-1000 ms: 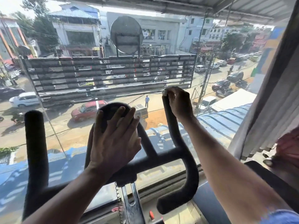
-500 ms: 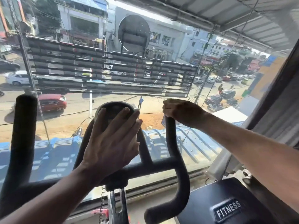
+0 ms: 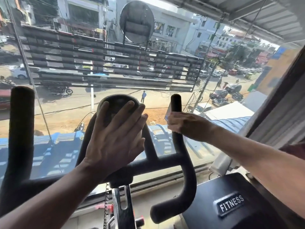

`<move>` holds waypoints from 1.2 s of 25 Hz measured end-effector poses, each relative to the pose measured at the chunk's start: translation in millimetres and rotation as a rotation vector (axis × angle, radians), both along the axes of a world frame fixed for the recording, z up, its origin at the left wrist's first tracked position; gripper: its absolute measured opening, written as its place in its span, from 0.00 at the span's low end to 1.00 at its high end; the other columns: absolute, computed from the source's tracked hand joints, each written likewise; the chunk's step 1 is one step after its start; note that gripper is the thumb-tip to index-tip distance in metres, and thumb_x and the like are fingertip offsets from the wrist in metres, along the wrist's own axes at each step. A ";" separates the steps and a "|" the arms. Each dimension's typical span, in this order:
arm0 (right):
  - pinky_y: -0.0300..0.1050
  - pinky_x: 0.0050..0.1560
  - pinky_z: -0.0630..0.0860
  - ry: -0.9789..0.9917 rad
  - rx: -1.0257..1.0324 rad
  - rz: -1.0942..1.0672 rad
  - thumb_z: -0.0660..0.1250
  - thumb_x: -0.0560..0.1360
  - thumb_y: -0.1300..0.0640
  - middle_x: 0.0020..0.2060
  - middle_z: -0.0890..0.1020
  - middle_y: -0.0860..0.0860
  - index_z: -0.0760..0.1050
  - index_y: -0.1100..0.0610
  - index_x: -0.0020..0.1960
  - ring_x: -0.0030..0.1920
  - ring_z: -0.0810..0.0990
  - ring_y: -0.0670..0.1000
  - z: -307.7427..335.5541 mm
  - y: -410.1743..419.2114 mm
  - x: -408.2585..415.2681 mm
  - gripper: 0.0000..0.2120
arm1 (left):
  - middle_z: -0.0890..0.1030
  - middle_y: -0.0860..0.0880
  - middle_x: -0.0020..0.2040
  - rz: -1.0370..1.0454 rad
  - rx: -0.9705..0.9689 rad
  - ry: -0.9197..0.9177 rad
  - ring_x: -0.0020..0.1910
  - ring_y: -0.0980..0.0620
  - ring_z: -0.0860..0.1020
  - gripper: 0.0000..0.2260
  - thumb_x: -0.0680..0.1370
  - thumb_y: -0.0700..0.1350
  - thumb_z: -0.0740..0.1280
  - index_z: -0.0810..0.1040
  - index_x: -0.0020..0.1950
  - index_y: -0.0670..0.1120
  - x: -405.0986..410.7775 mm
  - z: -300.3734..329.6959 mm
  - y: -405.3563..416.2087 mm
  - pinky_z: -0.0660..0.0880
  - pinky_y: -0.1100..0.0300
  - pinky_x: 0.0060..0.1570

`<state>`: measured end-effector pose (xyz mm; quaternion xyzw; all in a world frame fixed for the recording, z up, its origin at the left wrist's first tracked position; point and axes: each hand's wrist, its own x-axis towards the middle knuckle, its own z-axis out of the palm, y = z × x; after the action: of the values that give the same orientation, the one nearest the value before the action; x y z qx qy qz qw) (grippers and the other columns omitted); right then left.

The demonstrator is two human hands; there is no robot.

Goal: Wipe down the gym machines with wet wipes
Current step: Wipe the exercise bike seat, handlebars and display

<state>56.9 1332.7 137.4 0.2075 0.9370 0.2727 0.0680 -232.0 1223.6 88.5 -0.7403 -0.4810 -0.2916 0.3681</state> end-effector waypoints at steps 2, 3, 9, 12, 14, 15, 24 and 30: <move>0.46 0.63 0.74 0.030 -0.056 -0.025 0.68 0.77 0.70 0.47 0.79 0.49 0.79 0.54 0.46 0.54 0.76 0.51 -20.3 -18.3 1.8 0.11 | 0.67 0.50 0.80 0.009 0.002 0.004 0.81 0.46 0.63 0.25 0.81 0.57 0.61 0.74 0.75 0.49 0.9 -0.7 -1.4 0.56 0.28 0.74; 0.44 0.61 0.75 -0.015 -0.122 -0.022 0.69 0.76 0.69 0.44 0.78 0.48 0.78 0.53 0.44 0.51 0.75 0.50 -29.8 -33.5 4.8 0.11 | 0.67 0.50 0.81 0.013 -0.002 0.008 0.81 0.46 0.63 0.25 0.81 0.58 0.62 0.74 0.76 0.49 1.6 -0.9 -2.1 0.56 0.28 0.74; 0.38 0.50 0.81 1.277 -0.339 -0.312 0.73 0.77 0.65 0.46 0.87 0.49 0.86 0.57 0.52 0.47 0.86 0.45 -28.3 -33.7 23.1 0.06 | 0.67 0.50 0.80 0.001 0.008 -0.013 0.80 0.46 0.64 0.25 0.81 0.57 0.63 0.75 0.75 0.48 1.9 -0.1 -1.4 0.55 0.29 0.76; 0.43 0.40 0.81 2.244 -0.844 -0.571 0.65 0.77 0.73 0.37 0.84 0.52 0.83 0.63 0.50 0.35 0.84 0.48 -41.4 21.6 8.5 0.10 | 0.70 0.49 0.79 0.010 0.020 -0.007 0.79 0.45 0.66 0.24 0.80 0.57 0.64 0.77 0.74 0.48 4.2 0.1 -2.2 0.58 0.28 0.73; 0.45 0.39 0.77 2.293 -1.038 -0.614 0.61 0.75 0.75 0.35 0.82 0.55 0.83 0.63 0.47 0.32 0.80 0.50 -40.6 54.9 -7.9 0.14 | 0.71 0.49 0.78 0.005 0.021 -0.016 0.79 0.45 0.67 0.24 0.79 0.57 0.66 0.78 0.72 0.48 4.1 0.5 -3.2 0.60 0.28 0.72; 0.46 0.41 0.77 2.241 -1.116 -0.586 0.62 0.74 0.74 0.37 0.83 0.57 0.83 0.64 0.48 0.36 0.82 0.52 -35.0 63.8 -15.1 0.13 | 0.72 0.49 0.77 0.001 0.028 -0.022 0.78 0.45 0.67 0.23 0.78 0.56 0.67 0.79 0.71 0.48 3.7 0.7 -3.1 0.61 0.28 0.72; 0.49 0.43 0.76 1.876 -1.776 -0.087 0.52 0.83 0.47 0.51 0.79 0.61 0.73 0.66 0.65 0.43 0.75 0.58 -33.6 63.2 -11.8 0.25 | 0.73 0.49 0.76 0.013 0.051 -0.018 0.77 0.45 0.68 0.22 0.78 0.56 0.67 0.80 0.70 0.48 6.7 3.5 -3.8 0.61 0.29 0.72; 0.51 0.46 0.77 1.718 -1.854 -0.269 0.47 0.85 0.37 0.47 0.77 0.60 0.74 0.65 0.62 0.43 0.77 0.58 -99.0 1.2 16.9 0.33 | 0.72 0.49 0.77 -0.004 0.048 -0.016 0.77 0.44 0.68 0.23 0.78 0.56 0.67 0.80 0.70 0.47 5.5 2.0 -3.4 0.60 0.28 0.72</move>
<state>73.8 1333.9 38.4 0.2847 0.4896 -0.7133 -0.4128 -226.6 1220.2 90.5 -0.7300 -0.4751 -0.3097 0.3813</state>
